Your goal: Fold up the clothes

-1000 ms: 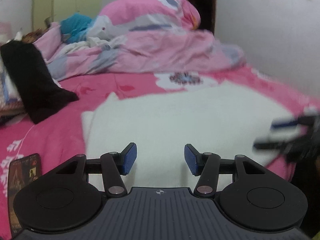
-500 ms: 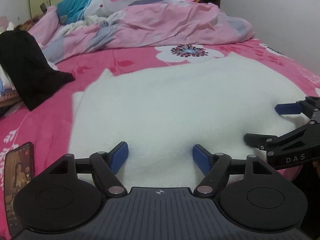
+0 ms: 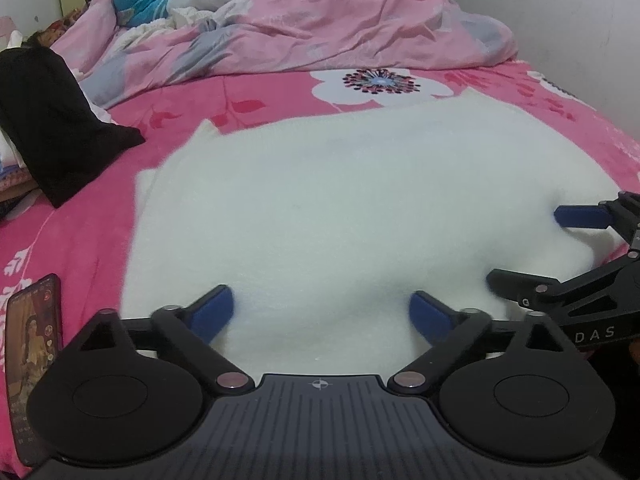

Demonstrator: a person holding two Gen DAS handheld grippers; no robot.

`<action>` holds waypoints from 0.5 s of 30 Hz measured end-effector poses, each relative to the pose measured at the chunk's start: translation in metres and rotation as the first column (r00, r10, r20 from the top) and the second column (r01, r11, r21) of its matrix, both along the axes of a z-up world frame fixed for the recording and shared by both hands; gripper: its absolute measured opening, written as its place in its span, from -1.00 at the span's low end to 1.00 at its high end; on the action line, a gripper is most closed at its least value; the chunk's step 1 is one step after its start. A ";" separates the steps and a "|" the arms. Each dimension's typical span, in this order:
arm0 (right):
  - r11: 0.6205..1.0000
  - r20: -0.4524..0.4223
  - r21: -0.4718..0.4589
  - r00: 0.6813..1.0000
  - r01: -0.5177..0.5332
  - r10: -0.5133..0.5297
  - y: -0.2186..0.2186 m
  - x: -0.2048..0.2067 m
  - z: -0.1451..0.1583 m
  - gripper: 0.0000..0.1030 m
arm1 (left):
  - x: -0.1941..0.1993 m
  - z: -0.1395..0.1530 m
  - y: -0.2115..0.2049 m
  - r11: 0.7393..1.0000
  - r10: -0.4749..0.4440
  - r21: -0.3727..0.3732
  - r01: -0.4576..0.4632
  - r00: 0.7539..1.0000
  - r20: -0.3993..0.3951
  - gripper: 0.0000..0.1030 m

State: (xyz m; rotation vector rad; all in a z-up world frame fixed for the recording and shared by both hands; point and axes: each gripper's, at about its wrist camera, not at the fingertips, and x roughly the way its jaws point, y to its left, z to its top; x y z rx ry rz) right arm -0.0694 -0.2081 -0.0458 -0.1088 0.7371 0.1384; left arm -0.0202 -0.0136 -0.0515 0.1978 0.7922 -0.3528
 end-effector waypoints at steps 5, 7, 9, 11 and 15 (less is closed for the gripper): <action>1.000 0.001 -0.018 1.000 -0.014 0.014 0.000 0.000 0.003 1.00 | -0.001 -0.001 -0.006 1.000 0.018 0.022 -0.018 1.000 0.002 1.00; 1.000 0.022 -0.030 1.000 -0.004 0.005 -0.001 -0.001 0.007 1.00 | 0.000 0.000 -0.006 1.000 0.020 0.022 -0.020 1.000 -0.002 1.00; 0.999 0.057 -0.049 0.998 0.022 -0.019 -0.003 -0.002 0.013 1.00 | 0.001 0.000 -0.006 0.999 0.023 0.023 -0.023 1.000 -0.004 1.00; 0.998 0.086 -0.053 0.995 0.046 -0.042 -0.008 0.000 0.018 1.00 | 0.001 0.000 -0.007 0.999 0.029 0.027 -0.029 1.000 -0.004 1.00; 0.998 0.107 -0.039 0.993 0.057 -0.052 -0.016 0.010 0.026 1.00 | 0.001 0.000 -0.009 0.999 0.038 0.036 -0.038 0.999 -0.005 1.00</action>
